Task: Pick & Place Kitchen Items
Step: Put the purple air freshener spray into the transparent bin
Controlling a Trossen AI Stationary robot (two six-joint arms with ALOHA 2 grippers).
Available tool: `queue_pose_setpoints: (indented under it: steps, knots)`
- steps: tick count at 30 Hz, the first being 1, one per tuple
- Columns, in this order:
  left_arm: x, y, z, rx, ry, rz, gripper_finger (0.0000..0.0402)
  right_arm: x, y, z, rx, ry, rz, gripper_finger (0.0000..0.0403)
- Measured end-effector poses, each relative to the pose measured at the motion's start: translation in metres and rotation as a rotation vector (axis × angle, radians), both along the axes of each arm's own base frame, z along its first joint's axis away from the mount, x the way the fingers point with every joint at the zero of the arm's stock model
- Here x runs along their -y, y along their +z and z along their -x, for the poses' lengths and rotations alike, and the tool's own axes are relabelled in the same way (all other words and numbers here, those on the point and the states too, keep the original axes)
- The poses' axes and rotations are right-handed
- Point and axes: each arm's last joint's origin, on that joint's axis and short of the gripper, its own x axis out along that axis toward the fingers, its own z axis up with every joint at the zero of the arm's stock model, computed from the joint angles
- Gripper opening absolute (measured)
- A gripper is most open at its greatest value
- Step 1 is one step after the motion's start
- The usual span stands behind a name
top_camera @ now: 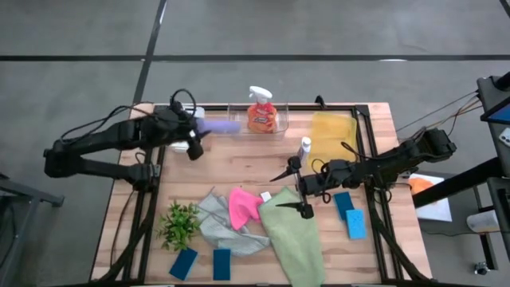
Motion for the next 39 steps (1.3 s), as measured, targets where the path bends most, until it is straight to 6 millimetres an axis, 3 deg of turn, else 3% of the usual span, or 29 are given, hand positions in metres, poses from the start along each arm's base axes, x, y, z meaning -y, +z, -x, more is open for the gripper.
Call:
queue_pose_setpoints:
  steps: [12, 20, 29, 39]
  knots:
    - [-0.068, -0.011, -0.042, -0.09, 0.134, 0.017, 0.0206, 0.0, -0.002, 0.0, -0.018, -0.003, 0.004, 0.0359]
    - [-0.106, -0.012, -0.073, -0.168, 0.124, 0.105, 0.0206, 0.0, -0.002, 0.0, -0.023, -0.004, 0.005, 0.0359]
    - [-0.136, -0.015, -0.107, -0.325, 0.141, 0.184, 0.0206, 0.0, -0.003, 0.0, -0.033, -0.004, -0.001, 0.0359]
    - [-0.16, -0.027, -0.129, -0.459, 0.12, 0.258, 0.0206, 0.0, -0.004, 0.0, -0.039, -0.003, -0.002, 0.0359]
